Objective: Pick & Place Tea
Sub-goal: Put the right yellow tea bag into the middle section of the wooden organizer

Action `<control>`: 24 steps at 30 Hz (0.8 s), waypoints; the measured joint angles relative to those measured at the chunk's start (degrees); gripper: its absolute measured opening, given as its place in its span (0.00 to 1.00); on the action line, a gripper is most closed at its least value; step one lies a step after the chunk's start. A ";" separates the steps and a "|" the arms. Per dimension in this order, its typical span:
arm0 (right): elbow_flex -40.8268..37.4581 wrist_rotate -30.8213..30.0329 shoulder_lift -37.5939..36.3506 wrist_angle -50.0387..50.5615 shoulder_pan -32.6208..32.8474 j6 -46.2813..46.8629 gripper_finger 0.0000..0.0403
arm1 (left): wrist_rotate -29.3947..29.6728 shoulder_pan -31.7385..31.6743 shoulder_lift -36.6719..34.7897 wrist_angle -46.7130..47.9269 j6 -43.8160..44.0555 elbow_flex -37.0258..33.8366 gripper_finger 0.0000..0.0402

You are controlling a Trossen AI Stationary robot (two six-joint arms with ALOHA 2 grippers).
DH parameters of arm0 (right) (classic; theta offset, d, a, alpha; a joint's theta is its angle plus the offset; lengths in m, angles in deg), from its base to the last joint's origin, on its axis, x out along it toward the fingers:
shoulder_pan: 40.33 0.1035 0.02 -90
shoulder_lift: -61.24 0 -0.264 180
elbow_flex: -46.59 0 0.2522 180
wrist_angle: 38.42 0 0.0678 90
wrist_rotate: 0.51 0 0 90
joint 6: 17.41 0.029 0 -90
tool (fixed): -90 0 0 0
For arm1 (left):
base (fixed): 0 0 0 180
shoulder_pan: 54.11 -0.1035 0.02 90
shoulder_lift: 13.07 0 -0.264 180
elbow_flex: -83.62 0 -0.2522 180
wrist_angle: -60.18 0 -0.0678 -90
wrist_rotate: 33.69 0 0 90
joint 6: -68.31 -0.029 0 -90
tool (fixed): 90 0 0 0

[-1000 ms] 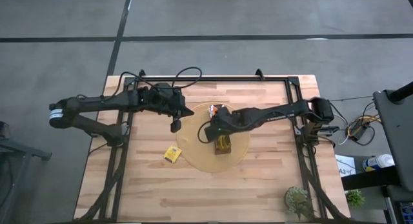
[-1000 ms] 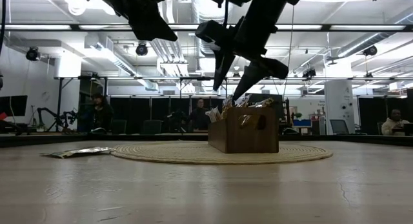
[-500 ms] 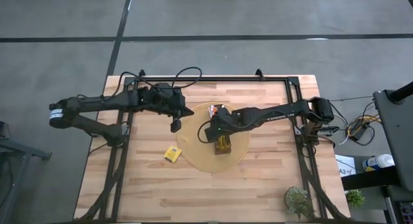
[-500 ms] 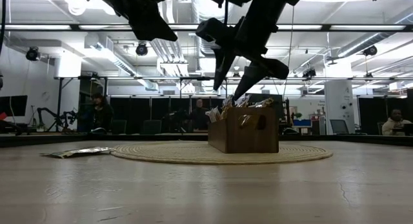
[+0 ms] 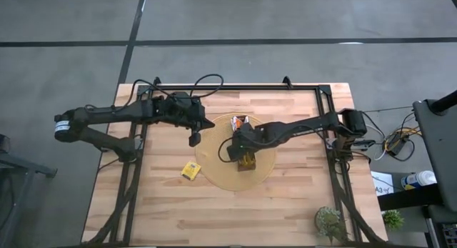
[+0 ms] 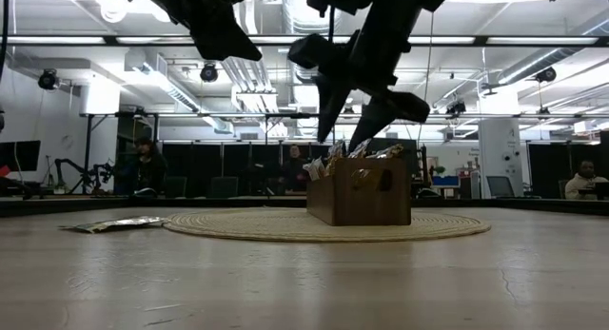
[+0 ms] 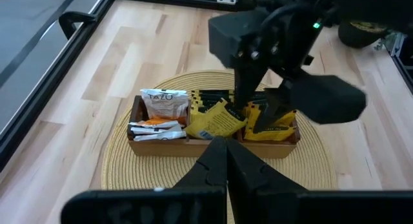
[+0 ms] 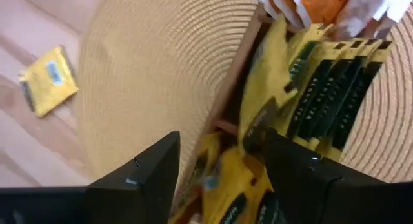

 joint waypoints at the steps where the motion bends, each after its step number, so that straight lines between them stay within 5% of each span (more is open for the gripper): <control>1: -0.02 0.08 0.09 0.33 -0.02 -0.01 0.52 | 0.02 0.02 0.00 0.01 0.02 0.00 0.00; 13: 0.04 0.14 0.91 0.28 0.00 -1.07 0.26 | 0.02 0.01 0.04 0.28 1.18 0.00 0.00; 24: 0.04 -0.29 0.89 0.29 -0.08 -1.61 0.17 | 0.02 0.00 0.04 0.47 1.27 0.00 0.00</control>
